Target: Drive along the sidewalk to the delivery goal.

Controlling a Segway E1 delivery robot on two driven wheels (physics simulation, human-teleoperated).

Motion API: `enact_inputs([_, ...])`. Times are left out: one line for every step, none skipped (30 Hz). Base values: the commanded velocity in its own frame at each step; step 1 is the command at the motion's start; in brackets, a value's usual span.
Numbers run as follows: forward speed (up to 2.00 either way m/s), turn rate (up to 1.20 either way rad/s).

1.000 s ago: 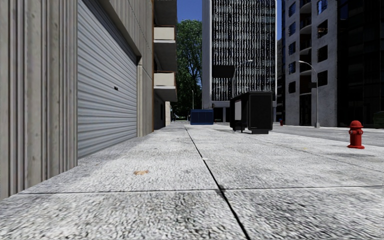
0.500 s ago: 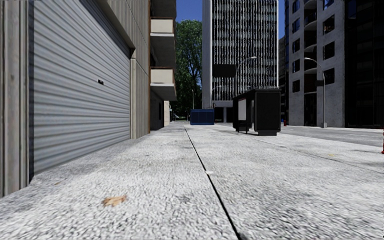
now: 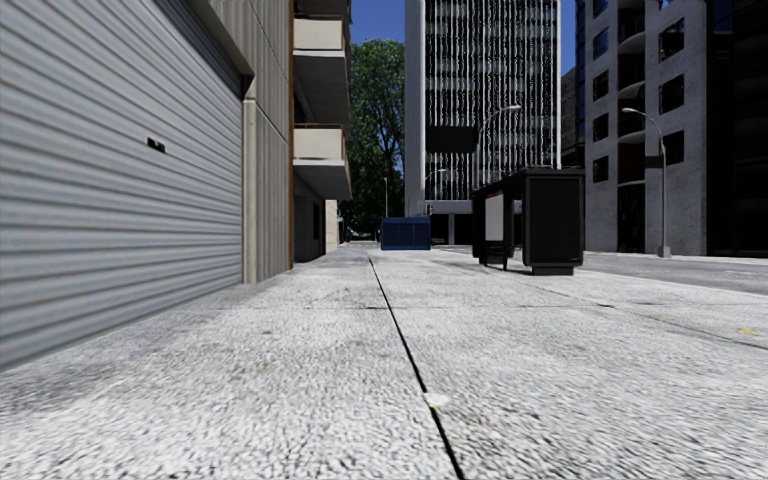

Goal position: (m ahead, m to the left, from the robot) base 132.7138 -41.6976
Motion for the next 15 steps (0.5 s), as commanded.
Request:
enact_inputs([2.00,0.00])
enact_inputs([2.00,0.00])
enact_inputs([2.00,0.00])
enact_inputs([2.00,0.00])
enact_inputs([2.00,0.00])
enact_inputs([2.00,0.00])
enact_inputs([2.00,0.00])
enact_inputs([2.00,0.00])
enact_inputs([2.00,0.00])
enact_inputs([2.00,0.00])
enact_inputs([2.00,0.04])
enact_inputs([2.00,0.12])
enact_inputs([2.00,0.14])
enact_inputs([2.00,0.14])
enact_inputs([2.00,0.15])
